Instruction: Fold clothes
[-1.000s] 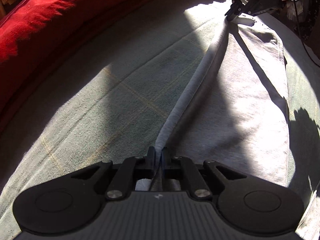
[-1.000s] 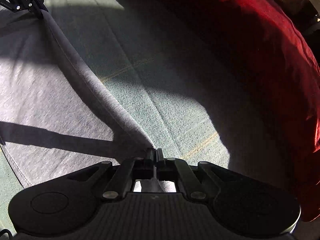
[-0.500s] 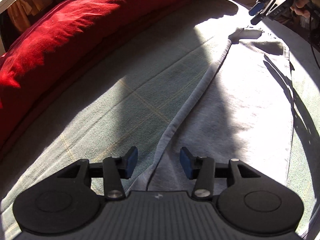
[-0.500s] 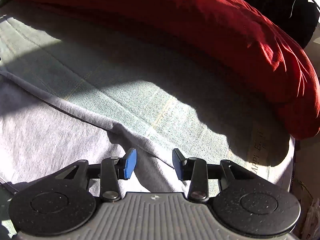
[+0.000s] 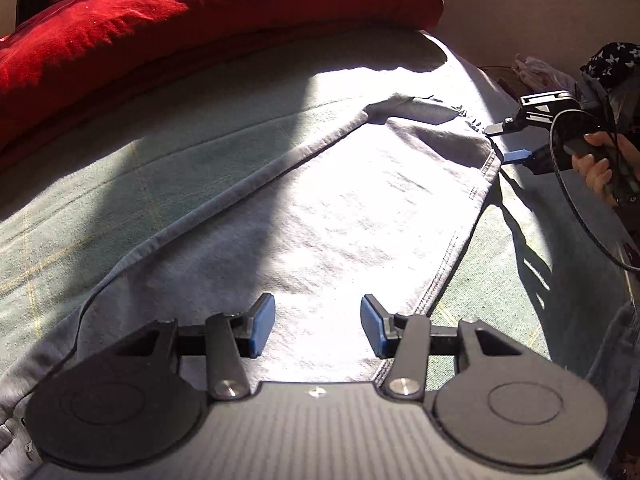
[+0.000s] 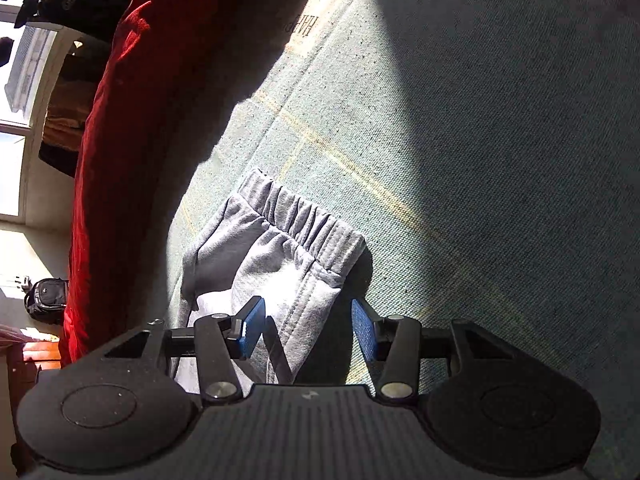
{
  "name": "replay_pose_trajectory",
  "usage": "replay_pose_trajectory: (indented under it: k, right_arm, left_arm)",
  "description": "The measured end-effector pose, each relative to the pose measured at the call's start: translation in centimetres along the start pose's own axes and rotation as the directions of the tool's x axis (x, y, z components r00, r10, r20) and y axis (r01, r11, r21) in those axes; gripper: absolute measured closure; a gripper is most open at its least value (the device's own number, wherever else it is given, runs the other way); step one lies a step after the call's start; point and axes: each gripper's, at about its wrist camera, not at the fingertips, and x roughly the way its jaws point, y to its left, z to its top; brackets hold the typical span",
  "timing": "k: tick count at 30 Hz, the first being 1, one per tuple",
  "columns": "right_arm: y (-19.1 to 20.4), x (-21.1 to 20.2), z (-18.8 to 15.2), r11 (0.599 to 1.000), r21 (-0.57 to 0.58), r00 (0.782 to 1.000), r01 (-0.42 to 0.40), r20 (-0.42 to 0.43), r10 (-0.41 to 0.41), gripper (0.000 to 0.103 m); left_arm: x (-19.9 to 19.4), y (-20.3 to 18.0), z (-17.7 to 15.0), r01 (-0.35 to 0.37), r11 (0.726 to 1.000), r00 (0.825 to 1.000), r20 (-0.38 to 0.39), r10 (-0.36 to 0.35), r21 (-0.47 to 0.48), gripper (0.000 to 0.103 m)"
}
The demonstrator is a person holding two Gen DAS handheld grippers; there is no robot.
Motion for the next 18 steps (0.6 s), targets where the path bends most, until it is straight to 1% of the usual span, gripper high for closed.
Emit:
replay_pose_trajectory:
  k: [3, 4, 5, 6, 7, 9, 11, 12, 13, 15, 16, 17, 18]
  right_arm:
    - [-0.3, 1.0, 0.2, 0.998, 0.005, 0.996, -0.062, 0.063, 0.061, 0.053]
    - [0.0, 0.9, 0.2, 0.998, -0.019, 0.995, -0.056, 0.085, 0.057, 0.066]
    - [0.6, 0.7, 0.3, 0.998, -0.057, 0.994, -0.032, 0.106, 0.038, 0.079]
    - [1.1, 0.5, 0.4, 0.995, -0.095, 0.992, -0.007, 0.127, 0.019, 0.084]
    - [1.9, 0.2, 0.4, 0.989, -0.144, 0.989, 0.016, 0.147, 0.006, 0.084]
    - [3.6, -0.4, 0.4, 0.963, -0.264, 0.984, 0.053, 0.180, -0.005, 0.084]
    - [5.1, -0.4, 0.1, 0.920, -0.370, 0.977, 0.129, 0.208, -0.053, 0.082]
    - [5.5, -0.1, 0.0, 0.899, -0.399, 0.972, 0.178, 0.217, -0.096, 0.071]
    - [5.5, 0.0, 0.0, 0.893, -0.393, 0.966, 0.221, 0.215, -0.145, 0.065]
    - [4.9, -0.1, 0.0, 0.890, -0.354, 0.952, 0.288, 0.206, -0.226, 0.064]
    - [5.0, -0.5, -0.2, 0.882, -0.353, 0.944, 0.312, 0.221, -0.245, 0.062]
    - [5.5, -1.3, -0.8, 0.870, -0.370, 0.936, 0.326, 0.258, -0.241, 0.062]
    - [6.3, -1.9, -1.4, 0.847, -0.400, 0.923, 0.350, 0.299, -0.240, 0.061]
  left_arm:
    - [0.1, -1.8, 0.1, 0.022, 1.000, 1.000, -0.003, -0.022, 0.002, 0.055]
    - [0.2, -2.4, 0.1, 0.032, 0.999, 0.999, -0.009, -0.032, 0.004, 0.054]
    - [0.3, -2.9, 0.0, 0.038, 0.999, 0.999, -0.014, -0.038, 0.011, 0.054]
    - [0.4, -3.4, 0.0, 0.040, 0.999, 0.999, -0.020, -0.039, 0.023, 0.054]
    - [0.5, -3.9, -0.1, 0.040, 0.999, 0.999, -0.025, -0.039, 0.036, 0.054]
    - [0.6, -4.9, -0.3, 0.038, 0.997, 0.999, -0.030, -0.036, 0.070, 0.054]
    - [0.8, -5.4, -0.7, 0.047, 0.995, 0.998, -0.037, -0.044, 0.085, 0.054]
    - [1.0, -5.7, -0.8, 0.050, 0.995, 0.998, -0.043, -0.046, 0.083, 0.054]
    - [1.1, -5.9, -0.8, 0.048, 0.995, 0.998, -0.047, -0.045, 0.083, 0.054]
    - [1.2, -6.2, -0.9, 0.047, 0.995, 0.998, -0.052, -0.043, 0.083, 0.054]
    - [1.0, -6.3, -0.8, 0.054, 0.995, 0.998, -0.046, -0.050, 0.088, 0.054]
    - [0.9, -6.3, -0.8, 0.060, 0.994, 0.998, -0.038, -0.057, 0.095, 0.053]
    - [0.8, -6.3, -0.8, 0.064, 0.993, 0.998, -0.031, -0.062, 0.101, 0.051]
